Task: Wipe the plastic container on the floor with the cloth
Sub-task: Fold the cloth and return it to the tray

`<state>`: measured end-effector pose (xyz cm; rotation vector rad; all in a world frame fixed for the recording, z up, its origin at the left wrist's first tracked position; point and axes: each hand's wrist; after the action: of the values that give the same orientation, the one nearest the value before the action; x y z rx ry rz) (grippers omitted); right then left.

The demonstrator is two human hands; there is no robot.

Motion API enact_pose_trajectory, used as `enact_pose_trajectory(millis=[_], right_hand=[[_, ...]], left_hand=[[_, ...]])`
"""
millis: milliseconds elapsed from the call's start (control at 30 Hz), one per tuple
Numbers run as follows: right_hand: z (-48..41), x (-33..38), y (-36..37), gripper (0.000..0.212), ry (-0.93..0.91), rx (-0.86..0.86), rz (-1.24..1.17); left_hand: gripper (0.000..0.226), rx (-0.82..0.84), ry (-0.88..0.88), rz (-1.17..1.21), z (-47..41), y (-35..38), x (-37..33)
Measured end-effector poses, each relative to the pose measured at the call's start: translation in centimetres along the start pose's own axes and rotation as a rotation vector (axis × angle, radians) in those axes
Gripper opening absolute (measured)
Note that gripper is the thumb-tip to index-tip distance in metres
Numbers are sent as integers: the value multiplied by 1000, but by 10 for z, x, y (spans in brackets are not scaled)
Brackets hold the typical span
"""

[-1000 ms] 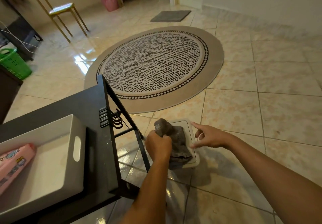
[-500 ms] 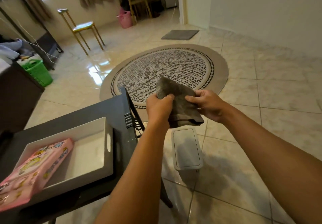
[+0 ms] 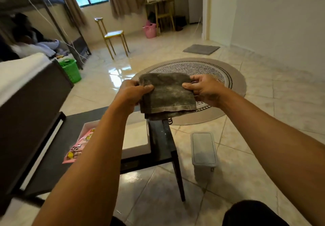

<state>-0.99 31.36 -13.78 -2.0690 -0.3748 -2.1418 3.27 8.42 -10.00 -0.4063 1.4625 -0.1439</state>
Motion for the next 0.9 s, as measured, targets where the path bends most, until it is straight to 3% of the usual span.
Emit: enact_pose_trajectory(millis=[233,400,600,700,833,900], right_hand=[[-7,6,80,12,46,117,109],[-13,-7,128,17,108,194,251],[-24,-32,156,14,84,147,653],[-25,-37,157,36,-13,97,895],[-29,-42,159,67,-112,130,1013],[-31,-45,162,70,-128,164,1100]], left_hand=[[19,-108,-126,-81,3,-72,30],[21,-201,-203,-285,-3,-106,64],[27,-195,-206,-575,-3,-107,86],[32,-202,-167,-637,-6,-100,89],[40,-161,-147,-683,-9,-94,92],[40,-138,-141,-727,-8,-95,96]])
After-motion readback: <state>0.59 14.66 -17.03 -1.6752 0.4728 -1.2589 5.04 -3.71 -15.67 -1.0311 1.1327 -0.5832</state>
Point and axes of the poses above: each hand's wrist, its own z-axis away from the middle knuckle, its own y-axis out of the palm, x = y × z, and after that the axes turned 1 degree about -y, right-handed
